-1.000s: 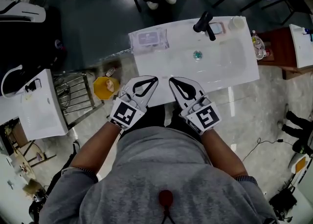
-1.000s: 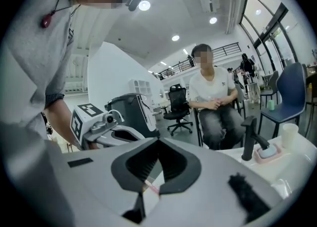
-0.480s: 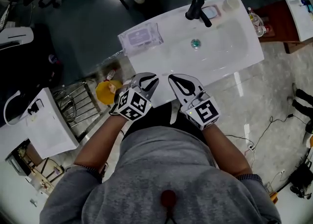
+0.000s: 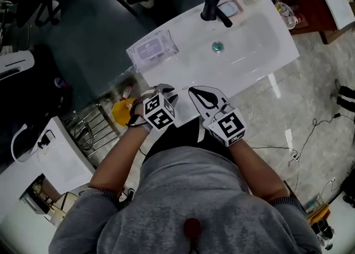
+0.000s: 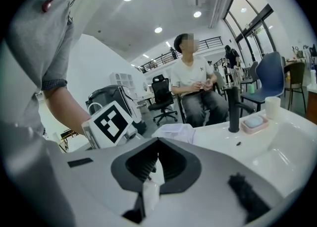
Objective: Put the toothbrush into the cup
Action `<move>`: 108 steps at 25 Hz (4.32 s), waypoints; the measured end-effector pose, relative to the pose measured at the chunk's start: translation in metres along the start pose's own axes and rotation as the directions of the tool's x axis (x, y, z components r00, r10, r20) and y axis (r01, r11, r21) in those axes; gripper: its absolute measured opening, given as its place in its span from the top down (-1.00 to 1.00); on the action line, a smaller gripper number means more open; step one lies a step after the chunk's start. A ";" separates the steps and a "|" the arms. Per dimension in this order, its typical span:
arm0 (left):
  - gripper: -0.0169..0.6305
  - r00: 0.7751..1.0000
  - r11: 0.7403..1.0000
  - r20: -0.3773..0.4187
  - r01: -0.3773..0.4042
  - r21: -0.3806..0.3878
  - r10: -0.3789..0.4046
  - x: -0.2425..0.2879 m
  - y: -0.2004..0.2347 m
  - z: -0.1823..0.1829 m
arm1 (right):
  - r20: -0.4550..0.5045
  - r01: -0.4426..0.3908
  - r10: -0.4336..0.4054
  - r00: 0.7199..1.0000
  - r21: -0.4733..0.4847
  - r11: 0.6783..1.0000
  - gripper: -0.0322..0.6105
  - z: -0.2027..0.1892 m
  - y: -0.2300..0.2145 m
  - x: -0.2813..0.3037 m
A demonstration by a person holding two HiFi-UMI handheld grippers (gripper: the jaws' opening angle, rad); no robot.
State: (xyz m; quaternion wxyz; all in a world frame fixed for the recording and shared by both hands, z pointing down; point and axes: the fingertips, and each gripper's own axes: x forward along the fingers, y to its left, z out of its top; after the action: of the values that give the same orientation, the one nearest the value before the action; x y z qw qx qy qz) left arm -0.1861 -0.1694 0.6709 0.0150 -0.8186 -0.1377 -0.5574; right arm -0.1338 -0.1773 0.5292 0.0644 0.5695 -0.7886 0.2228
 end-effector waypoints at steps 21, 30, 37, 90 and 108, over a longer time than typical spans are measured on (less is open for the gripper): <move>0.73 0.971 0.998 -0.237 0.018 0.061 -0.003 0.038 0.004 -0.015 | -0.027 0.034 -0.033 0.999 0.060 0.998 0.88 -0.018 -0.013 -0.009; 0.82 0.978 0.997 -0.208 0.016 0.073 0.000 0.039 0.001 -0.015 | -0.022 0.056 -0.055 0.998 0.062 0.997 0.88 -0.013 -0.021 -0.013; 0.83 1.000 0.999 -0.026 0.006 -0.048 -0.008 0.007 0.004 0.012 | -0.009 0.101 -0.101 0.995 0.043 0.994 0.88 0.000 -0.031 -0.025; 0.83 0.365 0.976 0.906 -0.077 -0.201 0.216 -0.235 -0.111 0.365 | 0.311 0.109 -0.056 0.949 -0.154 0.982 0.88 0.162 -0.085 -0.279; 0.83 0.306 0.939 0.889 -0.158 -0.305 0.340 -0.210 -0.140 0.437 | 0.330 0.053 0.012 0.944 -0.187 0.981 0.88 0.159 -0.132 -0.348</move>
State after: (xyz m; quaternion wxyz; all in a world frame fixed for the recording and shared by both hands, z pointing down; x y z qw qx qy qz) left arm 0.1056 -0.0008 0.2952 -0.0457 -0.9976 0.0521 0.0083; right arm 0.1324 0.0247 0.3003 -0.0108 0.5979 -0.8001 0.0461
